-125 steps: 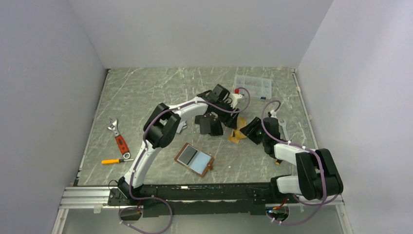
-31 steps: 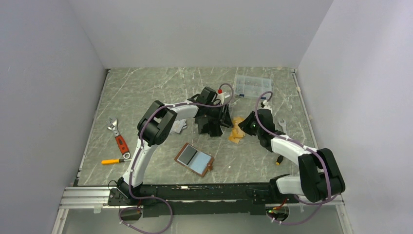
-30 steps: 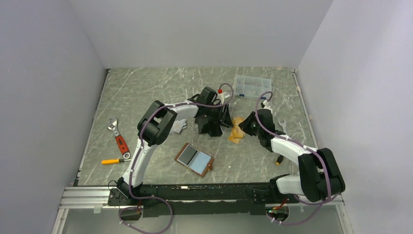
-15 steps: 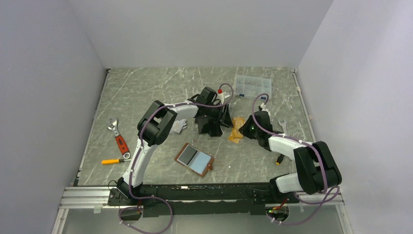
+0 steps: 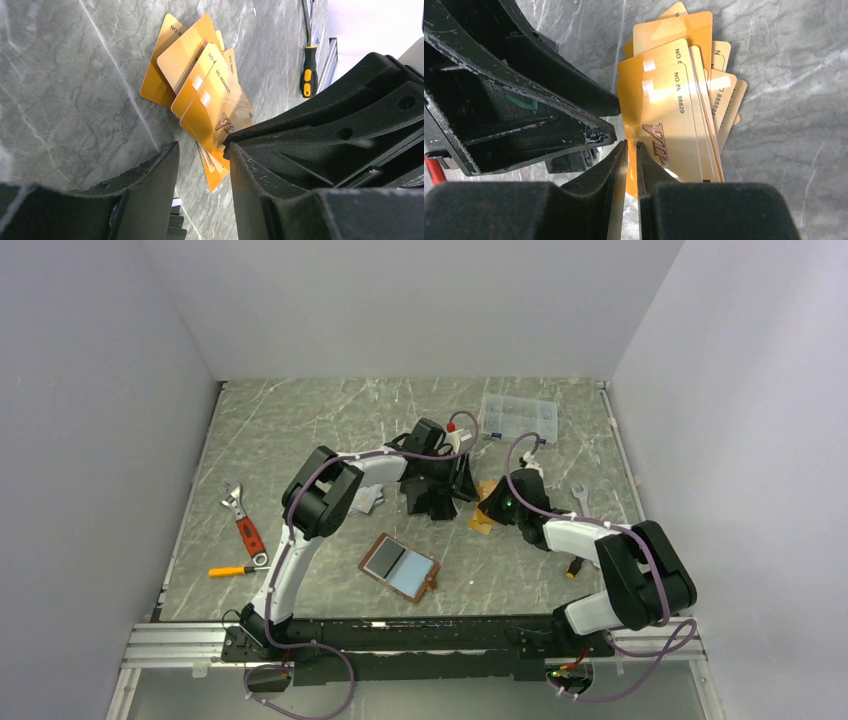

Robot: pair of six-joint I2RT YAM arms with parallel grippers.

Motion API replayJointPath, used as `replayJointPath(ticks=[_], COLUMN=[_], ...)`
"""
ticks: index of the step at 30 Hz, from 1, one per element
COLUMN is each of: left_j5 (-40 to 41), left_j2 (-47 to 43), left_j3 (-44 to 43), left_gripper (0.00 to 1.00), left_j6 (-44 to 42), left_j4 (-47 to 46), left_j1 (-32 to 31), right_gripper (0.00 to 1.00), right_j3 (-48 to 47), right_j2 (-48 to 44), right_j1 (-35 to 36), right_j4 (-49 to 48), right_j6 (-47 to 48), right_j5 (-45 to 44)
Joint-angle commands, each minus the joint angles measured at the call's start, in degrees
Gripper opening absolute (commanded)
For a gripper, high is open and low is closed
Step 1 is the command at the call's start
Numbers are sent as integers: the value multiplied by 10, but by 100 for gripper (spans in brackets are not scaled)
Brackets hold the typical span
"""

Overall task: Put the credit cards into the card holder
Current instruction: Pick up the credit card from the storage box.

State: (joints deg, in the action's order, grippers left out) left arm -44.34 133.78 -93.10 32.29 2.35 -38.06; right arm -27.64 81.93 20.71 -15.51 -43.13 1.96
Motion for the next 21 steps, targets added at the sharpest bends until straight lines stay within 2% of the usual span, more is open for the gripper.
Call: replayJointPath(ticks=[1, 7, 21], left_j5=[24, 24, 21], left_j2=[-9, -9, -8], left_j3=[15, 15, 13], left_gripper=[49, 48, 48], left_j6=[-5, -6, -6], left_j4=[21, 21, 20], left_j1=[2, 2, 2], right_gripper=[16, 22, 24], right_j3=[-8, -12, 7], right_j2=[-39, -96, -61], right_j1=[-8, -50, -56], right_j4=[59, 100, 69], right_j6=[8, 33, 26], right_j5=[-18, -18, -5])
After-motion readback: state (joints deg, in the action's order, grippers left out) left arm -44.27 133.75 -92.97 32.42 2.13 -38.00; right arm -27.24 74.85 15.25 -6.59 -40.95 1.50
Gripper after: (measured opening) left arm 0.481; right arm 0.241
